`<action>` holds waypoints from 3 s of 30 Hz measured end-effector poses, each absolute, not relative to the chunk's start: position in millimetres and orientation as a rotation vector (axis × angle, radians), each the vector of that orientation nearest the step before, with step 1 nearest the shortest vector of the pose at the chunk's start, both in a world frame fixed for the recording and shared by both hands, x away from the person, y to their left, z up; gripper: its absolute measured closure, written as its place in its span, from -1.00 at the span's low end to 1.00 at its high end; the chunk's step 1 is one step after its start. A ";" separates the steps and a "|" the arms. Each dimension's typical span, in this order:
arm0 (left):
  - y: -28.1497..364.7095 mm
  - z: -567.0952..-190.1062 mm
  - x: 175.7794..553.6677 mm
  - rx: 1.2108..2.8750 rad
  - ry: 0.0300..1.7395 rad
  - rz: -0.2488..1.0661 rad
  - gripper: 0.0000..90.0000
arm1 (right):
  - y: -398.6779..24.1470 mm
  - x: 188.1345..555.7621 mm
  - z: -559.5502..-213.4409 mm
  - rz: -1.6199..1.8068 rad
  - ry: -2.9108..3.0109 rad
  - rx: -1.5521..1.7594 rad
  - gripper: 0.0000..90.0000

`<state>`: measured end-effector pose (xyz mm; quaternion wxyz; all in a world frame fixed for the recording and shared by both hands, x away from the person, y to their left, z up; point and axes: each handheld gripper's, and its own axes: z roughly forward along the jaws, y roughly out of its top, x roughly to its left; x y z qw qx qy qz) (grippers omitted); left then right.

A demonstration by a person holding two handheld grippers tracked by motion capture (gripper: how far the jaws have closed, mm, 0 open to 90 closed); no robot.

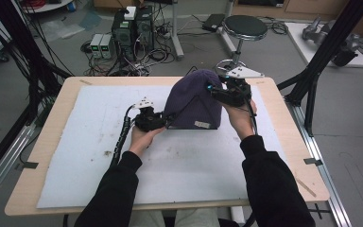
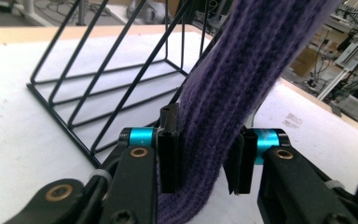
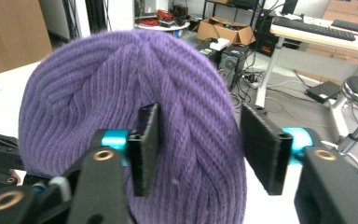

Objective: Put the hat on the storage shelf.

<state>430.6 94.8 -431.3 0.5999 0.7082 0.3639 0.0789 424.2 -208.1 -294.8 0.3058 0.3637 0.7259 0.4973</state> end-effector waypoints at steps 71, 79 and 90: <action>240.2 -407.2 283.2 1.271 1.113 0.890 -0.63 | -296.1 300.1 -374.7 1.246 1.444 1.206 -0.75; 244.7 -419.0 277.6 1.286 1.122 0.954 -0.64 | -297.9 296.0 -397.4 1.239 1.427 1.239 -0.75; 257.5 -438.4 274.3 1.273 1.169 1.001 -0.64 | -296.8 295.9 -429.2 1.234 1.435 1.265 -0.75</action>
